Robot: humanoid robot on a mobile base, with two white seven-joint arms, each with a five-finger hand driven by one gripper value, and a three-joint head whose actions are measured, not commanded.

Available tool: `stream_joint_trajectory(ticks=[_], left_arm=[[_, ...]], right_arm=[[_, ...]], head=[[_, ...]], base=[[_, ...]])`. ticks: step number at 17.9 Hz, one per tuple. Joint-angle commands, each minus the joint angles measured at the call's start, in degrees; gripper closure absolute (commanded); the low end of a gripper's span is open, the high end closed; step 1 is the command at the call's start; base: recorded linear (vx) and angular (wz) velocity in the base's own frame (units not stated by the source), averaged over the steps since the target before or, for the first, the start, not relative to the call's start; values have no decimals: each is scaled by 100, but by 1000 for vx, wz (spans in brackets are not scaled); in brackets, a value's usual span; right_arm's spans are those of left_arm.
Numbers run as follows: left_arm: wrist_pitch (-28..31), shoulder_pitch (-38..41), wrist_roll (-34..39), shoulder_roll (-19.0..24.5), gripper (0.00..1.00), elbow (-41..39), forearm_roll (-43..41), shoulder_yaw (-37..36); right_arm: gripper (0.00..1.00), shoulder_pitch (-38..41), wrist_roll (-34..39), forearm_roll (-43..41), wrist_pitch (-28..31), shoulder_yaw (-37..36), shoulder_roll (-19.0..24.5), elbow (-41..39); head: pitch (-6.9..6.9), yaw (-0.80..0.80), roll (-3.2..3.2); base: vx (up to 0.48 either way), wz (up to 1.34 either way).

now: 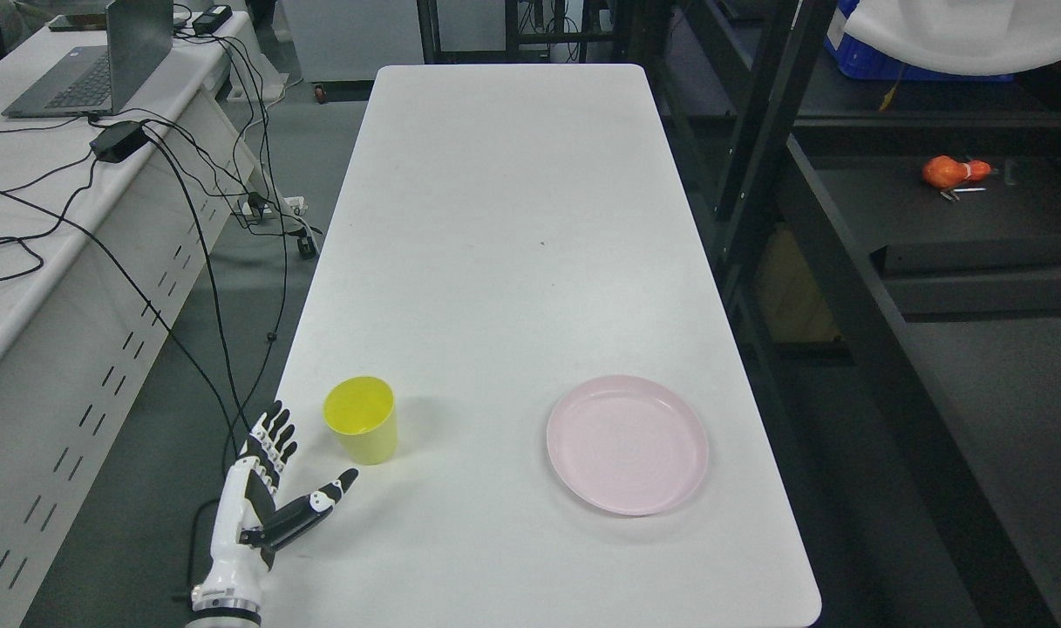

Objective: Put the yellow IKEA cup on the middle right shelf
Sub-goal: 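Move the left hand toward the yellow cup on the table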

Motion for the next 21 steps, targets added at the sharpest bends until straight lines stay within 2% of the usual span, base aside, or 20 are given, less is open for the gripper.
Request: stream_joint_trajectory(ticks=[1,8,12,13,21], left_arm=[[-202,21,-35,140,1,-8,5,235],[-370,-75,-210,105,1,422,241,59],[-370,-207,-1070,100,1,546,864,24],[-361,-242,-1107,100,1,555,1066,15],[-308,-531,-1107,100,1,1142,1077,103]], right_arm=[[1,79,-4,-141,4,97,-100,0],[1,79,-4,-141,4,97,-100,0],[1,79,-4,-141,4,97,-100,0],[1,79,-4,-141,4,97,-100,0],[1,79,-4,-141,4,97,-100,0]], head=[[0,0,0],[0,0,0],[0,0,0],[0,0,0],[0,0,0]], base=[[0,0],[0,0],[0,0],[0,0],[0,0]])
